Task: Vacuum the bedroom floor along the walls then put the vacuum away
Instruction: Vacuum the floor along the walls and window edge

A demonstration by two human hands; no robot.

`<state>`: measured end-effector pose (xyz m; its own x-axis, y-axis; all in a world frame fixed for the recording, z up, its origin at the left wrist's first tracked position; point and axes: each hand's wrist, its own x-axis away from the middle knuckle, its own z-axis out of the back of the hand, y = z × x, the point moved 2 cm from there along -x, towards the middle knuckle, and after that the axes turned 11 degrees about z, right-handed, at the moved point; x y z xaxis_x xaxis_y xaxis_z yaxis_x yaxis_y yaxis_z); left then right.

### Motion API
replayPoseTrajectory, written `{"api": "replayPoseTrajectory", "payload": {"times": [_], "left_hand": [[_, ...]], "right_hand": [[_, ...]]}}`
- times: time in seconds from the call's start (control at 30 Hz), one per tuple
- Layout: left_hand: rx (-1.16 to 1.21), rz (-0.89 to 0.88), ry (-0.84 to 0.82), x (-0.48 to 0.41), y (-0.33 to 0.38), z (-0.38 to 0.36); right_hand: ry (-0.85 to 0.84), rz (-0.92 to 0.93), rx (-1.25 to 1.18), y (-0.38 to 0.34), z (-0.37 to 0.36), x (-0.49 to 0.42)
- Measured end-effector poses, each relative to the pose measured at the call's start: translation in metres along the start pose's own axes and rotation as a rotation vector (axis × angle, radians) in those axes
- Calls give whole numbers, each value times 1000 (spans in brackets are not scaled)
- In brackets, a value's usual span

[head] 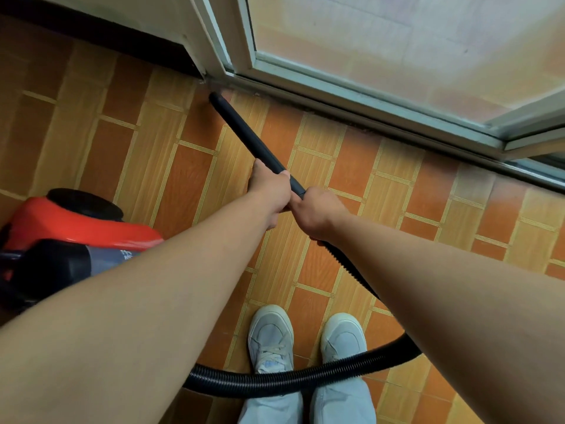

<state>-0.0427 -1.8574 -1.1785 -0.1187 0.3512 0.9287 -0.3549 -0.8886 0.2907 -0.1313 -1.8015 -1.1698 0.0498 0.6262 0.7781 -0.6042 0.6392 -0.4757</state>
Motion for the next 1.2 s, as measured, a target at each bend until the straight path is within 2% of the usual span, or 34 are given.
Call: {"api": "replayPoseTrajectory", "payload": {"times": [0.23, 0.53, 0.97, 1.2], "left_hand": [[-72, 15, -61, 24, -41, -47], [-172, 23, -193, 55, -59, -128], [-362, -21, -258, 115, -88, -215], [-519, -53, -299, 175, -116, -267]], "right_hand": [[75, -48, 39, 56, -2, 49], [154, -136, -105, 132, 17, 86], [233, -213, -294, 219, 32, 145], [299, -281, -463, 263, 40, 218]]}}
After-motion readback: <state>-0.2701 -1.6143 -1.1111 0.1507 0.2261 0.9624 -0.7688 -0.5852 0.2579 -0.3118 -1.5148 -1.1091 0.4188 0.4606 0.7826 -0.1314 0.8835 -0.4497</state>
